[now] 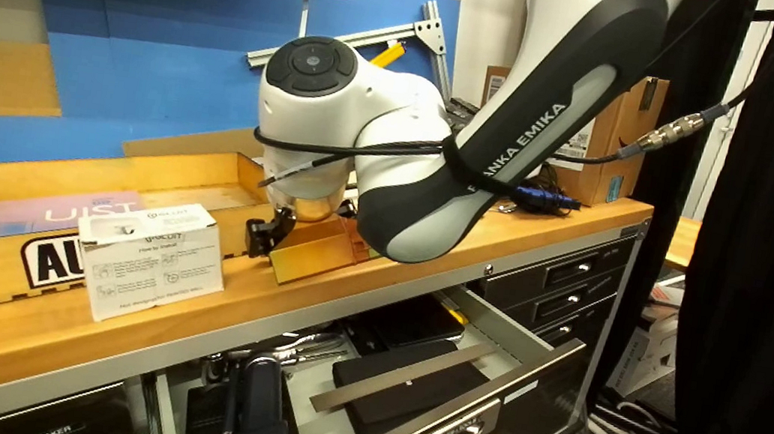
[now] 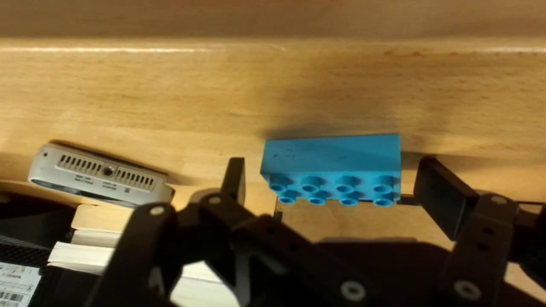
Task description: Pick up the blue object from the counter and put it in the open drawer and close it
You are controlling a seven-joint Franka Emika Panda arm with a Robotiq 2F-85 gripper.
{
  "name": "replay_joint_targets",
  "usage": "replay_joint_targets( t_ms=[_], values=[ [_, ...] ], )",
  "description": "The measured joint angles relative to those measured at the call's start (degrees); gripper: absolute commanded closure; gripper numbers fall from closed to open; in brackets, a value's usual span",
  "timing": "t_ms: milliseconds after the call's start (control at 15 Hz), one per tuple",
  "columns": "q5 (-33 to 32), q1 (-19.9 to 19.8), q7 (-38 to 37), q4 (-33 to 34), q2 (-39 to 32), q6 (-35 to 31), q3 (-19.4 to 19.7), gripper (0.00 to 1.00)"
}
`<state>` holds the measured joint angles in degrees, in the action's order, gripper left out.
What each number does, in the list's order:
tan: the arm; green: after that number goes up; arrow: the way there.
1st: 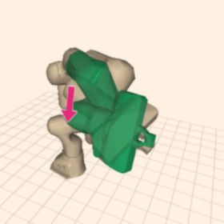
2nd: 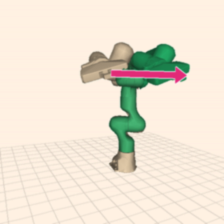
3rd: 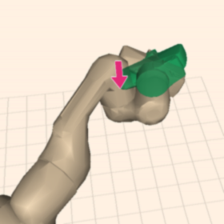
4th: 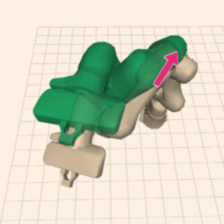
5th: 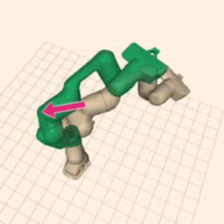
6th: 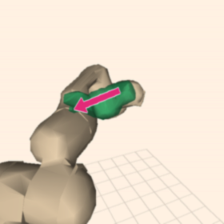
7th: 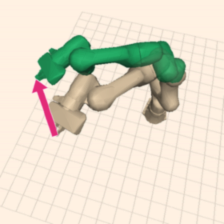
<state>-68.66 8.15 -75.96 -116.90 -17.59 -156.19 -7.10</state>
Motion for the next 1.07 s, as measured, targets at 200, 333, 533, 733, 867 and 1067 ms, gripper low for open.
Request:
replay_joint_targets(
  t_ms=[200, 333, 533, 733, 867, 1067],
  values=[
    [0.00, 0.06, 0.37, 0.58, -0.32, 0.00, -0.08, 0.47],
    [0.00, 0.04, 0.66, 1.06, -0.35, 0.08, -0.06, 0.47],
    [0.35, -0.09, 1.13, 1.10, -0.48, 0.08, -0.04, 0.47],
    [4.06, -0.64, 4.21, -0.16, 0.52, 0.18, -0.33, 0.47],
    [9.92, -1.43, 9.06, -3.22, 2.95, 0.22, -0.63, 0.47],
    [23.06, -2.18, 20.22, -10.87, 9.43, 1.64, -0.60, 0.47]
  ],
)
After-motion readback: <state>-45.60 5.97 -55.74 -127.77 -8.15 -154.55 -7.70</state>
